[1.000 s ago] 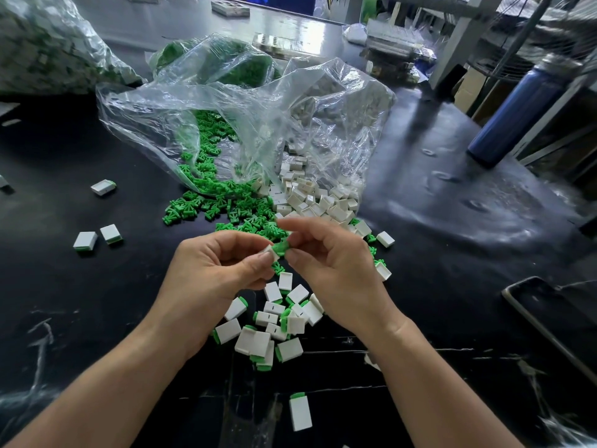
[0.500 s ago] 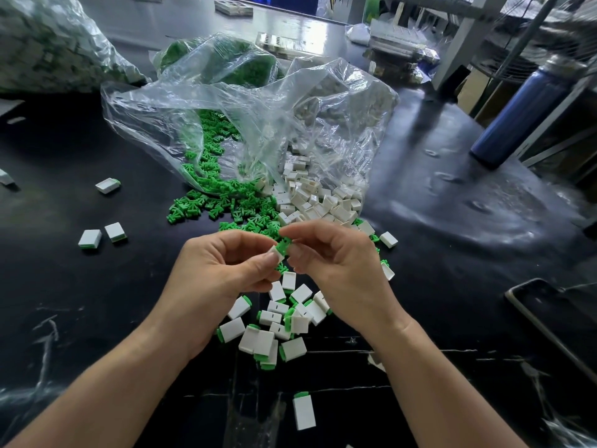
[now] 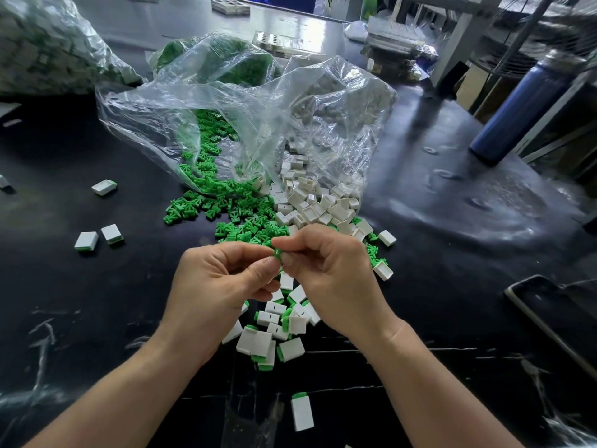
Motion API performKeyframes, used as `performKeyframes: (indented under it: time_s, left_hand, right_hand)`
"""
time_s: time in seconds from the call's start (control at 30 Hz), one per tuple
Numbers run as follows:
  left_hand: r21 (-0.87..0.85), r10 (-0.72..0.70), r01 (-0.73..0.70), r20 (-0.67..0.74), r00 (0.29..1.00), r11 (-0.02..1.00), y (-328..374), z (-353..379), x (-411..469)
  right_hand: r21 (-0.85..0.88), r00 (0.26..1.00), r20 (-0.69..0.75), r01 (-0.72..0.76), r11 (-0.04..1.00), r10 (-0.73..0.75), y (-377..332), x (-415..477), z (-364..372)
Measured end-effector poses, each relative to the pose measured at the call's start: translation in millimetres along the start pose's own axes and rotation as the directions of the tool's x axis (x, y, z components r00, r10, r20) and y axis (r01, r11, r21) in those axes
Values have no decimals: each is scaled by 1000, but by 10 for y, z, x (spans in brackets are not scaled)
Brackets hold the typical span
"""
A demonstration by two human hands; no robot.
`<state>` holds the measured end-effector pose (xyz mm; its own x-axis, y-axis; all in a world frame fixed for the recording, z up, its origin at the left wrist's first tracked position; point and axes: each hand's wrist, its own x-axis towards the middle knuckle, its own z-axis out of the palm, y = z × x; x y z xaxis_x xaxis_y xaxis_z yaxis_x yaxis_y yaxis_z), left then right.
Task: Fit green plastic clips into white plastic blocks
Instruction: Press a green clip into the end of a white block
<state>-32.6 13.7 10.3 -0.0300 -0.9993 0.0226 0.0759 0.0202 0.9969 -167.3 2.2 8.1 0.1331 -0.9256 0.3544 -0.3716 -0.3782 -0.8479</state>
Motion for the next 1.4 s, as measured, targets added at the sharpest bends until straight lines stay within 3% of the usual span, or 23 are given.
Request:
performKeyframes:
  time_s: [0.3,0.6,0.67,0.77,0.87,0.93,1.0,1.17,1.4]
  left_hand:
    - [-111,-36,27,-72,997,993,2,65,-31]
    - [-155,-11,2,-54,998,988,9,30,-22]
    - [-111,25,-33,-67,997,993,-1,14,-7]
    - [-81,117,-126,-106,987,989,-3,24,5]
    - [-19,253,-254,-42,967,967,-7,22,-6]
    - [62,302,-301,-1,953,952,-27,-8,-14]
    - [117,345,-347,35,938,931,-41,-21,-10]
    - [-60,393,-388,127,911,920,-18,16,-18]
    - [-67,475,-472,186,860,879,-19,32,-9]
  right_hand:
    - [-37,989,-139,49,998,-54,-8,-49,97]
    - [-84,989,-94,103,991,-111,-55,-63,86]
    - [-37,996,-67,60,998,-62,-74,-58,73]
    - [131,990,-42,-126,983,133,-94,-49,65]
    - [203,933,153,-351,914,325,-97,-20,33]
    - [248,892,280,-424,871,354,-133,-11,19]
    - [250,875,332,-442,862,352,-159,-11,7]
    - [247,819,449,-498,831,357,-190,-22,-24]
    - [267,858,392,-451,851,332,-226,-50,-7]
